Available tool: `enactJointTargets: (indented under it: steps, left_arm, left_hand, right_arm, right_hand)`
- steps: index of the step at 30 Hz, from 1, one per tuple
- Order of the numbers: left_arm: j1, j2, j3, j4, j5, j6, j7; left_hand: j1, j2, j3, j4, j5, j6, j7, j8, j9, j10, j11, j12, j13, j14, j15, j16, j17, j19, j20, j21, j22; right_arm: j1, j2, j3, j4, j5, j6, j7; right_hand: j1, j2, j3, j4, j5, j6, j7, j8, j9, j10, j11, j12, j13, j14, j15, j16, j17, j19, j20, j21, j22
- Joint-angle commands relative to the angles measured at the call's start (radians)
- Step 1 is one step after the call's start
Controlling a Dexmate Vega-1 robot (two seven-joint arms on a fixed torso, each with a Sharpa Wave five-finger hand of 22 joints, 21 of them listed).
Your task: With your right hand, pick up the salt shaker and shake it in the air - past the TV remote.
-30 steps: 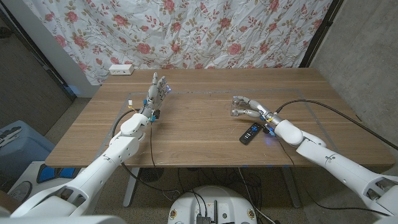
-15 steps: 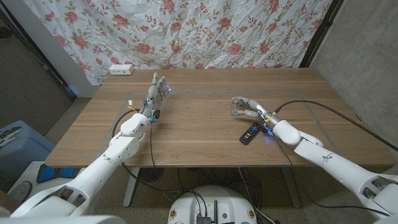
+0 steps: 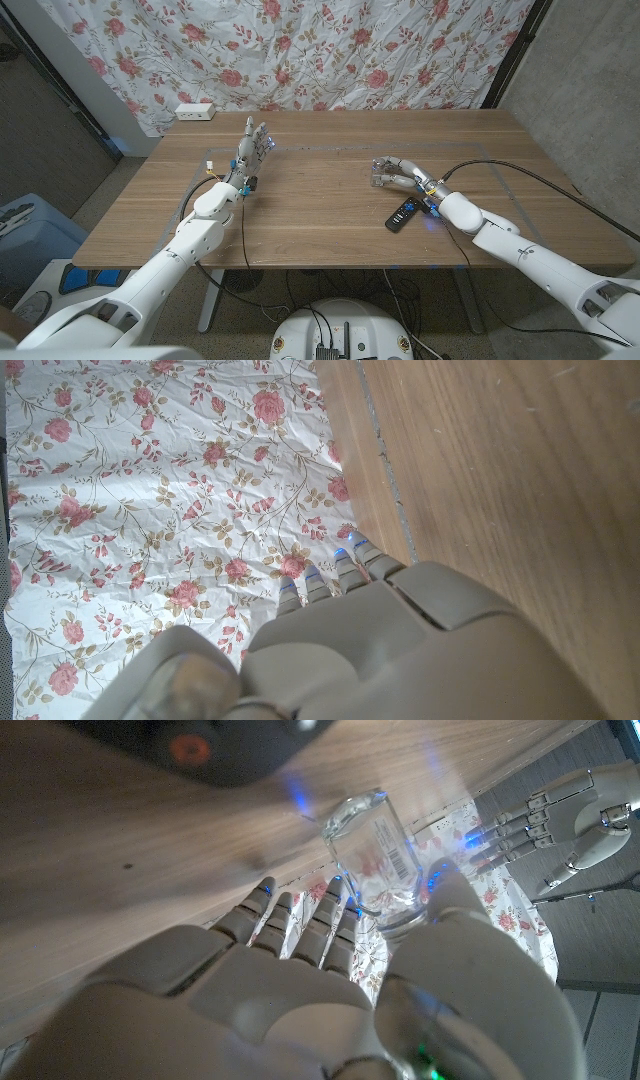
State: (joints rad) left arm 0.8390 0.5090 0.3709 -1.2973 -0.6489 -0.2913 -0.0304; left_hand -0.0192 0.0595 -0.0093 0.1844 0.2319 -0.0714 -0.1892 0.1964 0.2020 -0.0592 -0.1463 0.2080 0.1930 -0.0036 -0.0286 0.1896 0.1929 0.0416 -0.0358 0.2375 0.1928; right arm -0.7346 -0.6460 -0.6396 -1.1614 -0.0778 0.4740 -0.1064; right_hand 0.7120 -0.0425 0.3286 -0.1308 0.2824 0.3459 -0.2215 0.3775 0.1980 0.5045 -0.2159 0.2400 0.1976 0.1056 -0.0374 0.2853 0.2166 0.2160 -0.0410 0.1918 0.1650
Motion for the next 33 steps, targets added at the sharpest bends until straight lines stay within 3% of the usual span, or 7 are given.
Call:
enactJointTargets:
  steps: [1, 21, 33]
  left_arm:
    - [0.000, 0.000, 0.000, -0.001, 0.000, 0.000, 0.000]
    - [0.000, 0.000, 0.000, 0.000, 0.000, -0.001, 0.000]
    - [0.001, 0.000, 0.000, -0.001, 0.000, -0.001, 0.000]
  left_hand:
    - [-0.001, 0.099, -0.008, 0.002, 0.007, 0.003, -0.010, 0.005, 0.002, 0.000, -0.008, 0.004, 0.004, 0.003, -0.104, 0.006, 0.002, 0.013, -0.025, -0.001, 0.005]
    - [-0.001, 0.099, -0.009, 0.003, 0.007, 0.002, -0.010, 0.004, 0.002, 0.000, -0.007, 0.004, 0.004, 0.002, -0.105, 0.005, 0.002, 0.014, -0.025, -0.002, 0.005]
    - [-0.001, 0.099, -0.009, 0.002, 0.007, 0.003, -0.010, 0.004, 0.002, 0.000, -0.008, 0.004, 0.004, 0.003, -0.104, 0.006, 0.002, 0.013, -0.025, -0.002, 0.005]
  right_arm:
    - [0.020, 0.006, -0.011, 0.027, 0.005, 0.008, 0.016]
    - [0.030, 0.007, -0.016, 0.045, -0.009, 0.014, -0.001]
    - [0.025, 0.008, -0.013, 0.039, -0.006, 0.007, -0.014]
  right_hand:
    - [0.000, 0.025, -0.003, 0.005, 0.002, 0.034, 0.000, 0.012, 0.006, 0.028, -0.001, -0.001, 0.006, 0.018, -0.136, 0.011, 0.005, 0.011, -0.057, -0.002, 0.002]
    - [0.022, 0.069, -0.044, -0.013, -0.010, 0.185, -0.001, 0.055, 0.012, 0.166, -0.003, -0.012, 0.010, 0.097, -0.153, 0.038, 0.014, 0.040, -0.068, 0.000, 0.002]
    - [0.090, 0.093, -0.065, -0.027, -0.024, 0.261, -0.003, 0.076, 0.012, 0.286, -0.005, -0.005, 0.026, 0.154, -0.155, 0.070, 0.030, 0.071, -0.077, -0.001, 0.003]
